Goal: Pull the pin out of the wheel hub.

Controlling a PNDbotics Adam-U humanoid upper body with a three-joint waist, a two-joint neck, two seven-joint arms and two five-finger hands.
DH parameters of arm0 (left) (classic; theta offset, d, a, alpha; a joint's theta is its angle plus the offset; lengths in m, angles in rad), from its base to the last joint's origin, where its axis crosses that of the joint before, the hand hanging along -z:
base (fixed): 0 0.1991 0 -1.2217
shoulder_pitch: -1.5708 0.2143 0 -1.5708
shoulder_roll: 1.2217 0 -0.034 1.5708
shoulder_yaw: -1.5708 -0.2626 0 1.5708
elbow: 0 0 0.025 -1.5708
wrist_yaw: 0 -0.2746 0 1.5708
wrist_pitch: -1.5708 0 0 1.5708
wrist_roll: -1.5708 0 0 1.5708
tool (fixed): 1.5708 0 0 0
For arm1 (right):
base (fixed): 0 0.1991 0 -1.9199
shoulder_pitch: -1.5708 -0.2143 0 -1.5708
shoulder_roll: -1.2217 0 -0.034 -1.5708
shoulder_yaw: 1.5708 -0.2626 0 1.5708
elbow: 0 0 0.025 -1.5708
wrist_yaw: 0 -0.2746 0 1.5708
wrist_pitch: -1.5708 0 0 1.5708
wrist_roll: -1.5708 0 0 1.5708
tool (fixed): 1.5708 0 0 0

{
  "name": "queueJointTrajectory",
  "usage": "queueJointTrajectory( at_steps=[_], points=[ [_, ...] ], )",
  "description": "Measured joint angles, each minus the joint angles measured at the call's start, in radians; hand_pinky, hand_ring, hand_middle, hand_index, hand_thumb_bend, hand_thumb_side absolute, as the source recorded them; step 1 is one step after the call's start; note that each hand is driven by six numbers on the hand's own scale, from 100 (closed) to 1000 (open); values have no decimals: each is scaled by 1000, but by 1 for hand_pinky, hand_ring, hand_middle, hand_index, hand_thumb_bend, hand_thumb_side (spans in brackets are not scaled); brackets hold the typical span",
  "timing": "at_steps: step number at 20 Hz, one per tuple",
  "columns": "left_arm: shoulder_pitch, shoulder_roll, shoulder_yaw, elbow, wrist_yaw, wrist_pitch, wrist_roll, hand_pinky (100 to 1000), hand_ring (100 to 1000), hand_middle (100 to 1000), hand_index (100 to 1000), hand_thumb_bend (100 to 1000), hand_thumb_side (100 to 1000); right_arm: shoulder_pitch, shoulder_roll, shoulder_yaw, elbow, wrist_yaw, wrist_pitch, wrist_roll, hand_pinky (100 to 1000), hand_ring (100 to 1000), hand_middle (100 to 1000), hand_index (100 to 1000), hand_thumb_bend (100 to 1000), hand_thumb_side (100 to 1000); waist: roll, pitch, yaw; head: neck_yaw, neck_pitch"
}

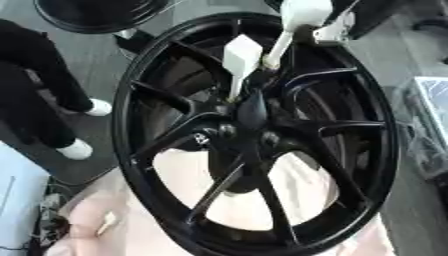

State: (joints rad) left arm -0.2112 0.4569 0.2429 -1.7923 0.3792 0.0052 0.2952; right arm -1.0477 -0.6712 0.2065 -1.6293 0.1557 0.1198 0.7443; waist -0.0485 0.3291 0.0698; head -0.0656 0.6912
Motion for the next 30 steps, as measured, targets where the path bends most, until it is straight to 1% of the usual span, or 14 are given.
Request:
queueJointTrajectory(
  at_steps=[2,3,4,6,8,9,10,15,17,19,21,22,26,30],
  points=[
    [0,0,0,0,0,0,-1,809,843,811,842,173,732,1,-24,-39,-4,-21,12,-33,792,538,238,512,261,100,-2,0,0,2,0],
    [0,0,0,0,0,0,-1,809,843,811,842,174,733,8,-43,-62,-6,-31,20,-55,793,538,238,513,188,100,-4,-1,-1,3,0],
    [0,0,0,0,0,0,-1,809,842,811,842,173,732,24,-66,-88,-7,-41,28,-79,793,539,239,514,258,100,-5,-1,-2,3,0],
    [1,0,1,0,-1,0,0,809,842,812,842,173,731,81,-125,-142,-7,-58,44,-133,794,539,241,515,255,100,-5,-3,-6,7,0],
    [1,0,1,0,-1,-1,1,809,842,812,842,172,729,161,-192,-197,-2,-73,55,-190,794,540,243,517,250,100,-5,-3,-8,10,-1],
    [1,0,2,0,-1,-2,2,809,841,812,842,172,728,209,-223,-225,1,-81,59,-219,795,540,247,518,155,100,-4,-3,-9,10,-3],
    [1,0,4,0,-2,-3,3,809,841,812,842,172,727,258,-252,-253,7,-89,63,-248,796,540,244,519,240,100,-3,-3,-10,10,-7],
    [1,0,13,-3,-5,-10,11,809,839,812,841,171,726,538,-337,-419,52,-116,74,-410,799,556,274,539,231,100,6,-2,-26,12,-17],
    [1,0,15,-6,-6,-13,14,809,839,812,841,169,725,642,-337,-484,69,-110,73,-477,808,597,355,628,283,100,10,1,-33,14,-17],
    [1,0,19,-7,-6,-15,17,809,839,812,841,169,724,725,-323,-538,80,-84,72,-533,837,709,535,773,386,100,16,2,-42,19,-18],
    [1,0,20,-7,-7,-17,21,809,839,812,841,168,723,791,-293,-576,89,-46,66,-570,874,796,663,874,409,100,25,4,-48,25,-22],
    [1,0,20,-8,-8,-18,21,809,839,812,841,167,722,814,-276,-590,92,-29,59,-579,913,866,774,934,435,116,28,5,-50,29,-26],
    [1,0,21,-9,-9,-19,24,808,839,810,842,165,721,871,-215,-630,104,11,16,-583,960,939,851,986,560,209,37,5,-57,38,-27],
    [1,0,24,-11,-9,-21,26,808,839,810,842,163,719,886,-182,-649,121,12,-10,-584,966,950,869,997,506,312,48,5,-58,47,-26]
  ],
)
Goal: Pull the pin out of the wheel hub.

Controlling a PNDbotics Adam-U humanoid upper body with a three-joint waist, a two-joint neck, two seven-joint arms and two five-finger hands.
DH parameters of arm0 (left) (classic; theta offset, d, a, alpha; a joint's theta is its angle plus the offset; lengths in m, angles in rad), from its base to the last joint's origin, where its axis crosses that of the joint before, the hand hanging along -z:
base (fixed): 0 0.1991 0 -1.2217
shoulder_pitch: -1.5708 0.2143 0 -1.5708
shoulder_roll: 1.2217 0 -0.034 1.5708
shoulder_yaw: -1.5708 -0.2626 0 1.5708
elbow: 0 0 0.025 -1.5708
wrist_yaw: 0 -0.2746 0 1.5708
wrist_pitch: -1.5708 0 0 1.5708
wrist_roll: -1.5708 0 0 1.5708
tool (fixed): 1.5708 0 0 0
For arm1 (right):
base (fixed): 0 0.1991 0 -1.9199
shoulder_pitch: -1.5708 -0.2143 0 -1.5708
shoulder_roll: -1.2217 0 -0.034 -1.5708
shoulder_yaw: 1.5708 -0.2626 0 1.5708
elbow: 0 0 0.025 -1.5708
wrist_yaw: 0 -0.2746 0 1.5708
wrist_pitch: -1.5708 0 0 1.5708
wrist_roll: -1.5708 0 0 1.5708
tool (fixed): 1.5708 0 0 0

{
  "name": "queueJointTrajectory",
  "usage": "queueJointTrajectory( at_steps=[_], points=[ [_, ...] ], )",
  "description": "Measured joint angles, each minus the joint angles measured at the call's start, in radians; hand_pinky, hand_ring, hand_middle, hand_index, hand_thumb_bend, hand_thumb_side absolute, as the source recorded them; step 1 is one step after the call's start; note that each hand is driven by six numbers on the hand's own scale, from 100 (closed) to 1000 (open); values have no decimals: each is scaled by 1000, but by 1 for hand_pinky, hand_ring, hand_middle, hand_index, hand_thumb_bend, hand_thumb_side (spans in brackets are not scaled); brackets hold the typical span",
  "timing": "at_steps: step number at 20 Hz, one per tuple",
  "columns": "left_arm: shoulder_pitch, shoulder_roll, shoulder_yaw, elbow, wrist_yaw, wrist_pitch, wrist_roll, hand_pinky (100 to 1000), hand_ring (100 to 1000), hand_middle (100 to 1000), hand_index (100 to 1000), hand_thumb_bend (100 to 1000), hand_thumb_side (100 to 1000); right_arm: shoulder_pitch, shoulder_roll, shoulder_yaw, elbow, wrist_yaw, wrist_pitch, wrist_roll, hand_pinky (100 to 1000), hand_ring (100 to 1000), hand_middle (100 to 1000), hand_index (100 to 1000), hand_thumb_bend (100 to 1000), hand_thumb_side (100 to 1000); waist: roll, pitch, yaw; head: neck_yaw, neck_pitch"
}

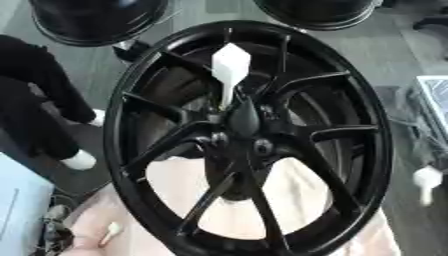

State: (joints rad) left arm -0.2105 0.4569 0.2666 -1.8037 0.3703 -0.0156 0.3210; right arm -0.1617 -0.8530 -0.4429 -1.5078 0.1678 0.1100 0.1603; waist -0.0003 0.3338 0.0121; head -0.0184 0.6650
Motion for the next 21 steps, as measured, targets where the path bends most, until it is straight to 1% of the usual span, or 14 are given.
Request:
queueJointTrajectory(
  at_steps=[1,5,6,7,8,9,10,11,13,15,16,17,18,21],
  points=[
    [0,0,1,-2,0,0,0,808,839,810,842,162,718,0,5,-3,0,-1,-3,-3,966,948,869,999,508,358,3,0,0,2,0],
    [0,0,2,-2,0,-2,2,808,839,809,842,163,717,-8,14,-6,-5,-18,-7,-15,969,941,871,1000,443,356,6,-2,0,10,1],
    [1,0,2,-2,0,-2,2,808,839,809,842,163,717,-14,15,-6,-13,-29,-7,-22,956,925,855,1000,365,406,8,-2,-1,12,1],
    [1,0,2,-2,0,-2,2,808,839,809,842,163,716,-23,18,-6,-26,-48,-8,-37,949,915,844,1000,329,424,10,-4,-1,13,2],
    [1,0,2,-2,0,-2,2,807,838,809,841,163,715,-33,23,-6,-42,-75,-8,-61,930,877,823,988,166,525,11,-5,-1,14,3],
    [1,0,2,-2,0,-2,2,807,838,809,841,163,715,-43,29,-5,-63,-112,-8,-92,927,877,844,1000,100,589,11,-6,-1,16,5],
    [1,0,2,-2,0,-2,2,807,837,808,841,163,714,-56,34,0,-86,-158,-8,-128,923,865,855,1000,100,687,11,-7,0,16,9],
    [1,0,2,-2,0,-2,2,806,839,808,841,164,714,-71,41,7,-110,-209,-9,-164,921,852,841,1000,100,681,12,-10,1,16,11],
    [1,0,1,-3,1,-2,1,806,841,808,840,164,712,-104,57,31,-159,-309,-18,-229,915,816,807,980,100,614,15,-12,4,16,11],
    [-1,-1,1,-3,4,-1,-1,806,838,808,840,163,710,-142,76,63,-193,-394,-30,-275,917,808,784,960,100,515,17,-14,9,15,15],
    [-2,-1,0,-4,4,-1,-2,806,837,808,840,163,710,-161,86,78,-204,-429,-37,-290,925,810,779,956,172,420,17,-17,11,14,18],
    [-4,-1,0,-6,5,-1,-3,806,837,808,840,163,710,-180,94,92,-209,-459,-45,-300,928,810,775,953,207,391,17,-19,13,12,19],
    [-6,-1,-2,-7,5,-1,-4,806,837,808,840,163,710,-196,103,104,-210,-484,-52,-308,927,801,762,940,254,368,17,-20,15,11,19],
    [-11,-4,-5,-8,5,1,-7,806,837,808,840,164,710,-237,123,127,-191,-534,-66,-321,918,787,748,918,241,404,19,-21,20,9,19]
  ],
)
